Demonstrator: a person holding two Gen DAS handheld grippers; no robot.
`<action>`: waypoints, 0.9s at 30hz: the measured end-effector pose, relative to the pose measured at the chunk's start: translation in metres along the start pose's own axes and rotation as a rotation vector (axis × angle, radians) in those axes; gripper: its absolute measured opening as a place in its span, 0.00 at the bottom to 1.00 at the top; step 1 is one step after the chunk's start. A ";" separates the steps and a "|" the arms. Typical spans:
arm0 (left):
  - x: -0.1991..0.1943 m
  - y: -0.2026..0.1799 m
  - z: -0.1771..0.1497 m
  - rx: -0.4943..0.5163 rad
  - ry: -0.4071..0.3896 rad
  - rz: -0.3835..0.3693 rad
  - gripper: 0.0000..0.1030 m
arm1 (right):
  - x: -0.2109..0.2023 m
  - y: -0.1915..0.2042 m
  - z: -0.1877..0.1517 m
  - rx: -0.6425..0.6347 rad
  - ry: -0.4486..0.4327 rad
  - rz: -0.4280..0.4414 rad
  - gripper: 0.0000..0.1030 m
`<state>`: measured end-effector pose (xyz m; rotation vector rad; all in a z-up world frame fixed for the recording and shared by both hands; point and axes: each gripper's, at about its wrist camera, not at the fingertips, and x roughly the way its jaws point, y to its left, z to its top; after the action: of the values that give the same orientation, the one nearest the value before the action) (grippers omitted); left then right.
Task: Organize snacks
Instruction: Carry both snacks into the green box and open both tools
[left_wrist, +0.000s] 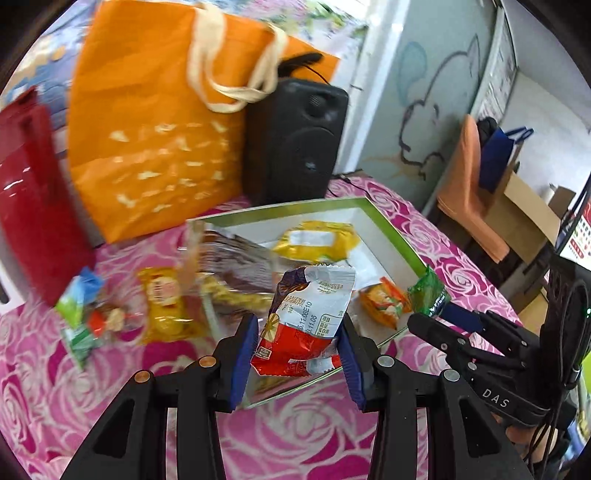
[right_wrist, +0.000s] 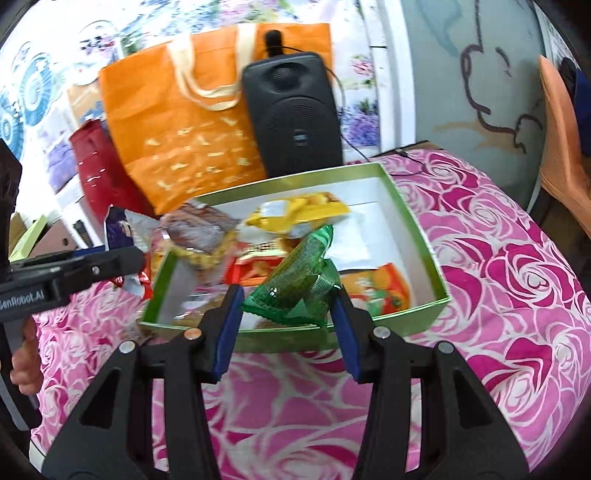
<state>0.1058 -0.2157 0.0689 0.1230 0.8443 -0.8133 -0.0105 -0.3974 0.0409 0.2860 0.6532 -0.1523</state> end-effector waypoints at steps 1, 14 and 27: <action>0.006 -0.004 0.001 0.003 0.008 -0.002 0.42 | 0.003 -0.004 0.001 0.004 0.000 -0.005 0.48; 0.041 -0.013 0.006 0.020 0.017 0.041 0.64 | 0.036 -0.021 0.009 -0.002 -0.017 -0.015 0.75; 0.022 0.014 -0.009 -0.066 -0.011 0.149 0.85 | 0.032 -0.019 0.002 0.018 0.009 -0.059 0.96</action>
<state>0.1178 -0.2153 0.0446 0.1216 0.8407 -0.6451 0.0120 -0.4177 0.0185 0.2848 0.6693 -0.2138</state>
